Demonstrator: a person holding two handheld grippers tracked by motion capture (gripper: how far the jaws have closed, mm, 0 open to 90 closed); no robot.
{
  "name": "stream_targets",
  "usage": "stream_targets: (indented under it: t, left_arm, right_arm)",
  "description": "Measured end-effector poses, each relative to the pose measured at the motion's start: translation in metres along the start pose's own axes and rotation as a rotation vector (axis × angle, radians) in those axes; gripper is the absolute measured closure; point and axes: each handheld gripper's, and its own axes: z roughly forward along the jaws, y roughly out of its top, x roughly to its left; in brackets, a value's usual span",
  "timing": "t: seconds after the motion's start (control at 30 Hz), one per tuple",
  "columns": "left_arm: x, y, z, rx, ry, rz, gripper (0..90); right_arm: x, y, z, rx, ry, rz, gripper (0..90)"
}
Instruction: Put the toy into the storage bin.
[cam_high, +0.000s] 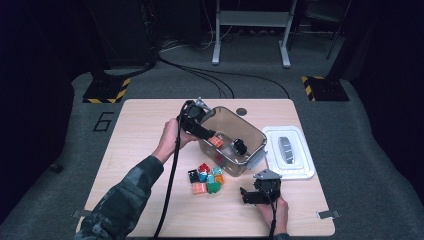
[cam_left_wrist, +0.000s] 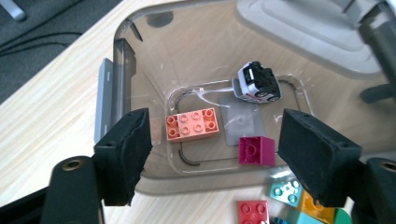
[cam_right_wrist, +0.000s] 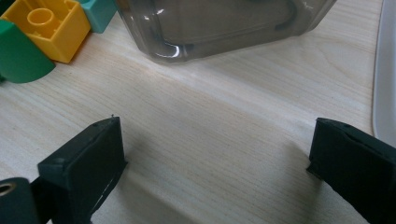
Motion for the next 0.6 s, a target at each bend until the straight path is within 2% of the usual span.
stream_targets:
  t: [0.13,0.3,0.43,0.6]
  left_arm:
    - [-0.002,-0.006,-0.014,-0.025,0.007,0.005,20.6]
    - [-0.004,-0.021,-0.029,-0.048,0.021,-0.001,17.5]
    - [-0.003,-0.037,-0.034,-0.052,0.022,-0.025,15.7]
    - [0.002,-0.057,-0.032,-0.051,0.020,-0.064,15.4]
  right_arm:
    - [0.000,0.000,0.000,0.001,0.004,-0.001,2.4]
    - [0.000,0.000,0.000,0.005,0.003,0.001,2.4]
    - [0.000,0.000,0.000,0.005,0.002,0.002,2.4]
    - [0.000,0.000,-0.001,0.005,0.002,0.002,2.4]
